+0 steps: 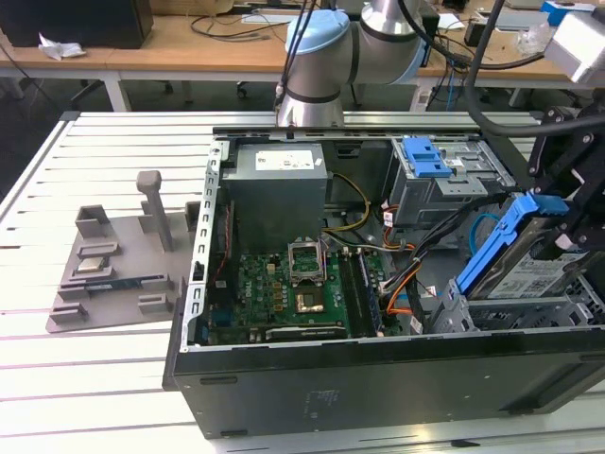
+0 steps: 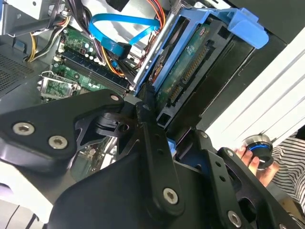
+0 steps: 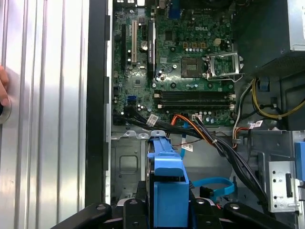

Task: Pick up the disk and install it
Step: 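Insert the disk into the insertion slot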

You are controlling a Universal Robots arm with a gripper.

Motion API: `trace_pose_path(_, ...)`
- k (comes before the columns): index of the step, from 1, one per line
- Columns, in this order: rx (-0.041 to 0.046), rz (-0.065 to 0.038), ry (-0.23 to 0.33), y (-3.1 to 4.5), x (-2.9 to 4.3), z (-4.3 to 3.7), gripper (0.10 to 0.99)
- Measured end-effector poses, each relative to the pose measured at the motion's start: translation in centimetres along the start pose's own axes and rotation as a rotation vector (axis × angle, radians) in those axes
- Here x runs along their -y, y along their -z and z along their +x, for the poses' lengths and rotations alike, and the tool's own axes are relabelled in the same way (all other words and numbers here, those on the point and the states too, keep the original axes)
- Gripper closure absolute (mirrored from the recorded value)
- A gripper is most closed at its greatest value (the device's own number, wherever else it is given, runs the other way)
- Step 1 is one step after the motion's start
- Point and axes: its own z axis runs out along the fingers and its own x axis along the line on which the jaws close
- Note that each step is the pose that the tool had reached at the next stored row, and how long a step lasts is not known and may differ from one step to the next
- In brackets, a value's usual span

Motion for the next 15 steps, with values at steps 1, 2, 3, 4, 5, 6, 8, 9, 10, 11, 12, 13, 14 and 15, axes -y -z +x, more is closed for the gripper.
trace_pose_path(1,0.0001,0.0,0.0,-0.15,0.01,0.0,0.718)
trace_pose_path(2,-0.0001,0.0,0.0,-0.37,0.04,0.01,0.718)
trace_pose_path(3,-0.0001,0.0,0.0,-0.51,0.05,0.02,0.718)
trace_pose_path(4,-0.0001,0.0,0.0,-0.78,0.07,0.02,0.718)
trace_pose_path(5,-0.0003,0.0,0.0,-1.06,0.1,0.03,0.718)
trace_pose_path(6,-0.0001,0.0,0.0,-1.25,0.12,0.04,0.718)
trace_pose_path(8,-0.0001,0.0,0.0,-1.48,0.14,0.04,0.718)
trace_pose_path(9,-0.0001,0.0,0.0,-1.51,0.14,0.04,0.718)
trace_pose_path(10,-0.0002,0.0,0.0,-1.51,0.14,0.05,0.718)
trace_pose_path(11,-0.0001,0.0,0.0,-1.53,0.15,0.04,0.718)
trace_pose_path(12,-0.0001,0.0,0.0,-1.53,0.15,0.04,0.718)
trace_pose_path(13,0.0004,0.0,0.0,-1.55,0.16,0.04,0.718)
trace_pose_path(14,0.0002,0.0,0.0,-1.55,0.16,0.04,0.647)
trace_pose_path(15,-0.0001,0.0,0.0,-1.57,0.15,0.04,0.596)
